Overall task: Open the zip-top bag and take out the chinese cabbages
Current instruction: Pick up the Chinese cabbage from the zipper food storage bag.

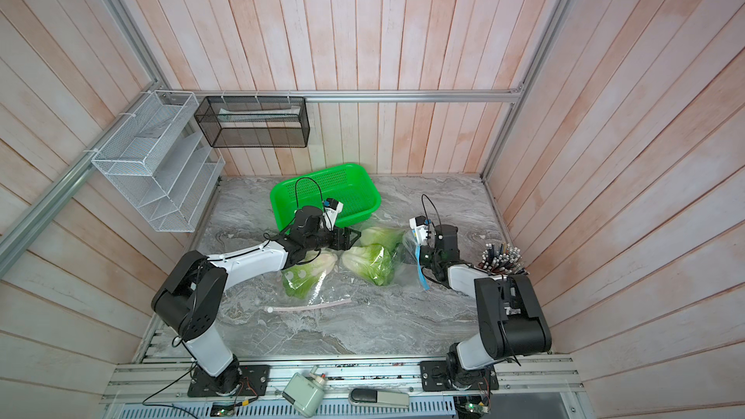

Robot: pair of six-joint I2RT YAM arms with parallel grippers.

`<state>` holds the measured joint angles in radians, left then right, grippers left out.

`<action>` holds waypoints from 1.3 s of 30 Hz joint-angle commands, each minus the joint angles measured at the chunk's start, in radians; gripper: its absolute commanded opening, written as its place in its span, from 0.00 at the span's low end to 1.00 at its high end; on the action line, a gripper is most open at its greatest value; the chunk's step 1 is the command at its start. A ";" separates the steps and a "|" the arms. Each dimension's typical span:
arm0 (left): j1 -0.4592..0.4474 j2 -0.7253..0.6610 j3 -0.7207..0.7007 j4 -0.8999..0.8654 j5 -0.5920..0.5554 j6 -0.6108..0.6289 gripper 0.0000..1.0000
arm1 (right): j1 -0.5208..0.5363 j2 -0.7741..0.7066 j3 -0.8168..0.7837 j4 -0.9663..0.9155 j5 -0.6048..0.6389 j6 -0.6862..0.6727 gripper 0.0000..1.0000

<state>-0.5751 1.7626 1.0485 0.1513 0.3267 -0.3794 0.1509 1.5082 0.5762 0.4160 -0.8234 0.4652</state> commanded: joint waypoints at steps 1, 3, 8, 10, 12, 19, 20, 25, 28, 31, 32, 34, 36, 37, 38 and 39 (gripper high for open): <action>0.015 0.042 -0.001 -0.025 0.039 -0.038 0.81 | 0.021 0.019 0.034 -0.020 -0.041 -0.043 0.00; 0.022 0.063 0.011 -0.022 0.057 -0.054 0.78 | 0.031 0.023 0.042 -0.021 -0.036 -0.048 0.00; 0.039 0.106 0.038 -0.018 0.087 -0.081 0.71 | 0.036 0.035 0.049 -0.014 -0.022 -0.044 0.00; 0.040 0.116 0.042 -0.019 0.095 -0.084 0.69 | 0.037 0.037 0.051 -0.014 -0.019 -0.044 0.00; 0.041 0.126 0.044 -0.019 0.105 -0.085 0.67 | 0.037 0.042 0.054 -0.011 -0.022 -0.044 0.00; 0.046 0.134 0.052 0.024 0.166 -0.055 0.66 | 0.060 0.064 0.071 -0.011 -0.021 -0.046 0.00; 0.047 0.139 0.058 0.023 0.176 -0.050 0.66 | 0.061 0.066 0.073 -0.008 -0.020 -0.045 0.00; 0.046 0.181 0.108 -0.003 0.221 -0.035 0.53 | 0.064 0.065 0.076 0.008 0.000 -0.029 0.00; 0.045 0.190 0.105 -0.004 0.220 -0.044 0.39 | 0.064 0.060 0.077 0.022 0.012 -0.006 0.00; 0.047 0.180 0.096 0.005 0.216 -0.049 0.22 | 0.064 0.054 0.075 0.033 0.033 0.014 0.00; 0.046 0.176 0.091 0.008 0.211 -0.050 0.18 | 0.064 0.051 0.073 0.039 0.037 0.023 0.00; 0.047 0.163 0.085 0.016 0.199 -0.053 0.08 | 0.064 0.043 0.065 0.057 0.047 0.043 0.00; 0.047 0.156 0.082 0.019 0.183 -0.059 0.00 | 0.062 0.032 0.056 0.069 0.056 0.055 0.00; 0.046 0.151 0.081 0.019 0.172 -0.060 0.00 | 0.062 0.027 0.053 0.069 0.060 0.058 0.00; 0.046 0.148 0.080 0.018 0.164 -0.060 0.00 | 0.061 0.022 0.053 0.065 0.062 0.058 0.00; 0.046 0.144 0.077 0.016 0.153 -0.061 0.00 | 0.058 0.016 0.054 0.055 0.071 0.056 0.00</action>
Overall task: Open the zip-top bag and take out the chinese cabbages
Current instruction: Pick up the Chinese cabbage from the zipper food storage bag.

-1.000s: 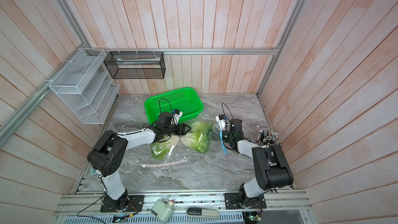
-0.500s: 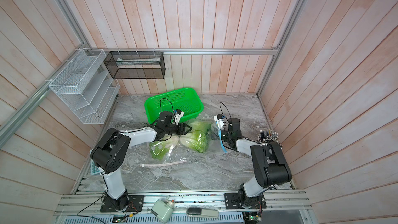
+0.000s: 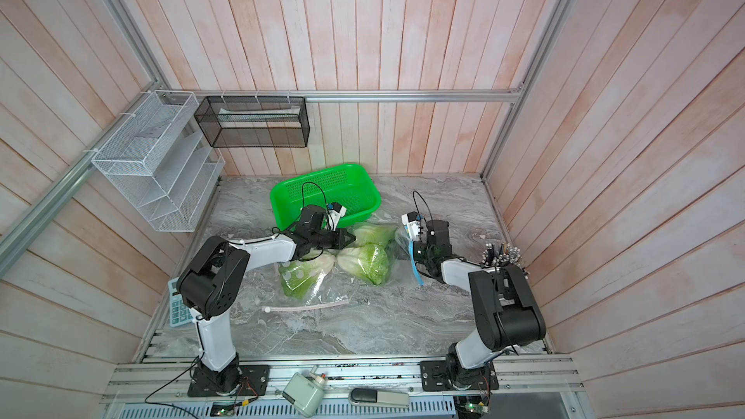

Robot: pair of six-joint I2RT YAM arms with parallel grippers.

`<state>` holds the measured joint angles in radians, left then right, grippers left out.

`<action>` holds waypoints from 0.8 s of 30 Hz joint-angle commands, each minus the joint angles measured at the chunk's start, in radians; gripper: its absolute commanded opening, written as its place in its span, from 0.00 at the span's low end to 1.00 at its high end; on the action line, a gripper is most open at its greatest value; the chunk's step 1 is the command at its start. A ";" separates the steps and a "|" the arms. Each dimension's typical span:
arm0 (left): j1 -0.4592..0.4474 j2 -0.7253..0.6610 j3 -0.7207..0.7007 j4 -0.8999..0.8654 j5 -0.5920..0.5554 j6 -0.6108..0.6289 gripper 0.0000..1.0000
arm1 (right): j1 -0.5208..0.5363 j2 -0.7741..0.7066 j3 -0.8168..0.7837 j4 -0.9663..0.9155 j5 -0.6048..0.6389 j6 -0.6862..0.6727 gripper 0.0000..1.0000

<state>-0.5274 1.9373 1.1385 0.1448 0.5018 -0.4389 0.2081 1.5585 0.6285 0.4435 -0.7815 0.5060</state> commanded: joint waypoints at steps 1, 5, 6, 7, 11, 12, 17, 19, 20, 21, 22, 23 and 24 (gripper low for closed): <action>0.000 -0.035 -0.016 0.021 -0.034 -0.002 0.00 | -0.003 -0.039 0.001 0.016 0.032 0.014 0.00; 0.003 -0.062 -0.038 0.024 -0.085 -0.004 0.00 | -0.036 -0.072 -0.016 -0.011 0.042 0.010 0.00; 0.005 -0.070 -0.045 0.025 -0.095 -0.006 0.00 | -0.044 -0.081 -0.022 -0.016 0.041 0.006 0.00; 0.009 -0.075 -0.051 0.025 -0.101 -0.007 0.00 | -0.048 -0.087 -0.023 -0.025 0.040 0.000 0.00; 0.024 -0.081 -0.054 0.031 -0.083 -0.021 0.20 | -0.050 -0.088 -0.020 -0.061 0.017 -0.035 0.00; 0.024 -0.074 -0.050 0.036 -0.065 -0.020 0.42 | -0.050 -0.086 -0.022 -0.057 0.010 -0.036 0.00; 0.024 -0.025 0.005 0.020 0.041 -0.009 0.77 | -0.050 -0.079 -0.019 -0.057 0.008 -0.046 0.00; 0.025 -0.001 0.030 -0.005 0.050 0.003 0.79 | -0.050 -0.077 -0.017 -0.059 0.009 -0.050 0.00; 0.024 0.011 0.042 -0.020 0.050 0.010 0.81 | -0.050 -0.075 -0.016 -0.060 0.010 -0.052 0.00; 0.024 0.023 0.055 -0.032 0.057 0.019 0.82 | -0.049 -0.072 -0.015 -0.059 0.009 -0.053 0.00; 0.024 0.031 0.065 -0.034 0.069 0.026 0.82 | -0.050 -0.069 -0.013 -0.060 0.009 -0.053 0.00; 0.024 0.041 0.075 -0.035 0.095 0.031 0.82 | -0.050 -0.066 -0.011 -0.059 0.010 -0.054 0.00; 0.023 0.050 0.087 -0.041 0.116 0.035 0.82 | -0.050 -0.063 -0.010 -0.056 0.010 -0.052 0.00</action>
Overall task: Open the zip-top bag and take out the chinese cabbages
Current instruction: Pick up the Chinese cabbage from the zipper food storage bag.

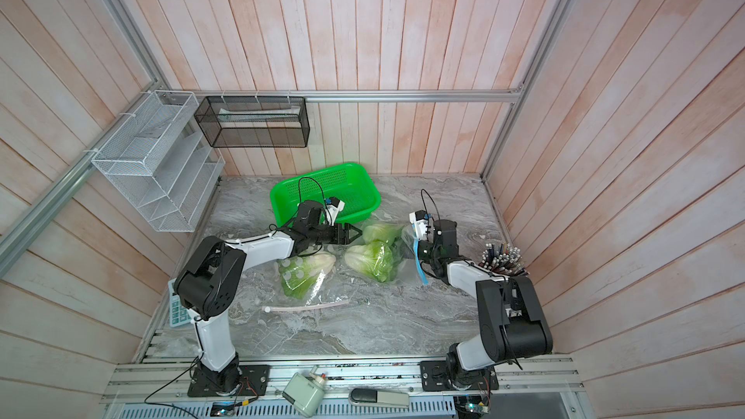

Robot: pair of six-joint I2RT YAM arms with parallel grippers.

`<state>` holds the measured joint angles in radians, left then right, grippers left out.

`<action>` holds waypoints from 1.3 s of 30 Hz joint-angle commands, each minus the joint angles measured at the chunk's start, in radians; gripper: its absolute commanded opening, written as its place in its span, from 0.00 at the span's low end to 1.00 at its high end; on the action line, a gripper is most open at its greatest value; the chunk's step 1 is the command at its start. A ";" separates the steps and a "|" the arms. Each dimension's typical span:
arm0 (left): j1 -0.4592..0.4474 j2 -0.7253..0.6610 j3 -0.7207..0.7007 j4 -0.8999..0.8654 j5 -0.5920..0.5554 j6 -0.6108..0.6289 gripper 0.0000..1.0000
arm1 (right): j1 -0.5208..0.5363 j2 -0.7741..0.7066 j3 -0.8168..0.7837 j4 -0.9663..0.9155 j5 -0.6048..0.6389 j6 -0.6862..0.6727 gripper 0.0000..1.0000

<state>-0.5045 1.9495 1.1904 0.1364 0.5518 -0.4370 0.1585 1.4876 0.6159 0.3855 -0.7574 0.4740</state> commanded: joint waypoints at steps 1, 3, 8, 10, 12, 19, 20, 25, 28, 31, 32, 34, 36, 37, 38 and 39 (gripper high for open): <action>-0.002 0.045 0.044 -0.035 0.080 0.039 0.82 | 0.001 0.011 0.003 0.004 -0.014 -0.018 0.00; -0.006 0.062 0.065 -0.050 0.094 0.050 0.82 | 0.001 0.014 0.003 0.013 -0.016 -0.015 0.00; -0.007 0.112 0.105 -0.068 0.153 0.053 0.76 | 0.002 0.025 0.012 0.019 -0.019 -0.012 0.00; -0.009 0.123 0.113 -0.069 0.172 0.050 0.70 | 0.003 0.028 0.014 0.020 -0.017 -0.011 0.00; -0.015 0.121 0.106 -0.053 0.184 0.047 0.64 | 0.006 0.032 0.017 0.026 -0.013 -0.007 0.00; -0.018 0.100 0.074 -0.020 0.174 0.026 0.23 | 0.029 0.045 0.022 0.049 -0.004 0.010 0.00; -0.018 0.093 0.070 -0.016 0.167 0.024 0.18 | 0.030 0.045 0.021 0.049 -0.001 0.011 0.00; -0.016 0.049 0.037 -0.005 0.111 0.021 0.03 | 0.031 0.031 0.024 0.027 0.022 0.015 0.00; -0.008 0.019 0.011 -0.002 0.075 0.007 0.00 | 0.022 0.010 0.025 0.010 0.029 0.028 0.00; 0.006 -0.009 -0.020 0.004 0.040 -0.015 0.00 | 0.008 -0.019 0.018 -0.001 0.027 0.047 0.00; 0.008 -0.020 -0.029 0.004 0.027 -0.018 0.00 | 0.006 -0.030 0.020 -0.014 0.028 0.049 0.00; 0.008 -0.036 -0.035 -0.008 -0.005 -0.016 0.00 | 0.004 -0.045 0.027 -0.053 0.036 0.045 0.00; 0.009 -0.047 -0.039 -0.021 -0.029 -0.013 0.00 | 0.002 -0.061 0.027 -0.088 0.044 0.040 0.00; 0.008 -0.050 -0.040 -0.021 -0.035 -0.011 0.00 | 0.000 -0.069 0.025 -0.096 0.043 0.040 0.00; 0.009 -0.053 -0.041 -0.025 -0.044 -0.011 0.00 | -0.002 -0.078 0.022 -0.103 0.044 0.038 0.00; 0.009 -0.055 -0.040 -0.029 -0.053 -0.010 0.00 | -0.005 -0.087 0.022 -0.113 0.043 0.038 0.00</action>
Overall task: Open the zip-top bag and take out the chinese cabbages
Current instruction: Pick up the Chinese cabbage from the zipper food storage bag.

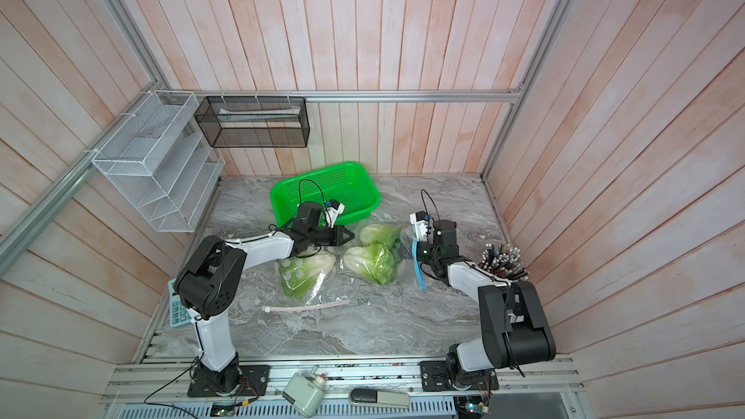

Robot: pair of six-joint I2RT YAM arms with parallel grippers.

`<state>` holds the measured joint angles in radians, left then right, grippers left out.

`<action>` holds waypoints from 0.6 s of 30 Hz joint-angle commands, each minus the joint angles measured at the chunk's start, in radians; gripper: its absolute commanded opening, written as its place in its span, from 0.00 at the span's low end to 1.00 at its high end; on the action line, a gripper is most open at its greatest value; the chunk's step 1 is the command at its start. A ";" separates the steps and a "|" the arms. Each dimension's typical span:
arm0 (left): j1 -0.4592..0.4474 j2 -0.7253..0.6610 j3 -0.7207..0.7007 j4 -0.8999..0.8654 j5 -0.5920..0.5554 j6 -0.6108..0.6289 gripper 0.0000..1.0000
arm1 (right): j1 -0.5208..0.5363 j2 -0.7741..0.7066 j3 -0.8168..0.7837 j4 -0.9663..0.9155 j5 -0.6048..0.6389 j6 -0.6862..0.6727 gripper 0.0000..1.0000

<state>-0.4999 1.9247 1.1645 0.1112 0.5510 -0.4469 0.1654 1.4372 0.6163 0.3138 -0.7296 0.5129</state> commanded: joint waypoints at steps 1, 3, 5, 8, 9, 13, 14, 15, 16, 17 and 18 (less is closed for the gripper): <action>0.005 -0.029 -0.015 -0.007 -0.060 0.001 0.00 | -0.014 -0.042 0.021 -0.049 0.016 -0.002 0.00; 0.006 -0.030 -0.013 -0.014 -0.077 -0.002 0.00 | -0.022 -0.056 0.022 -0.075 0.014 -0.010 0.00; 0.007 -0.032 -0.013 -0.025 -0.099 -0.002 0.00 | -0.031 -0.069 0.025 -0.101 0.015 -0.020 0.00; 0.008 -0.033 -0.007 -0.048 -0.134 0.003 0.00 | -0.044 -0.092 0.026 -0.131 0.009 -0.027 0.00; 0.009 -0.033 -0.006 -0.055 -0.146 0.003 0.00 | -0.046 -0.100 0.027 -0.144 0.007 -0.029 0.00; 0.010 -0.036 0.000 -0.091 -0.201 0.003 0.00 | -0.046 -0.134 0.037 -0.184 -0.013 -0.018 0.00; 0.011 -0.037 0.002 -0.104 -0.213 0.005 0.00 | -0.047 -0.147 0.034 -0.185 -0.021 -0.003 0.00; 0.011 -0.039 0.007 -0.111 -0.223 0.008 0.00 | -0.045 -0.162 0.033 -0.186 -0.028 0.010 0.00; 0.010 -0.041 0.010 -0.117 -0.230 0.010 0.00 | -0.046 -0.176 0.033 -0.188 -0.030 0.020 0.00; 0.010 -0.041 0.013 -0.129 -0.240 0.013 0.00 | -0.046 -0.191 0.034 -0.196 -0.030 0.027 0.00; 0.010 -0.043 0.016 -0.139 -0.250 0.013 0.00 | -0.046 -0.205 0.034 -0.211 -0.028 0.031 0.00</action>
<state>-0.5003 1.9129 1.1648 0.0296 0.3859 -0.4484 0.1280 1.2774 0.6174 0.1303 -0.7383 0.5232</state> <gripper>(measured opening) 0.047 0.050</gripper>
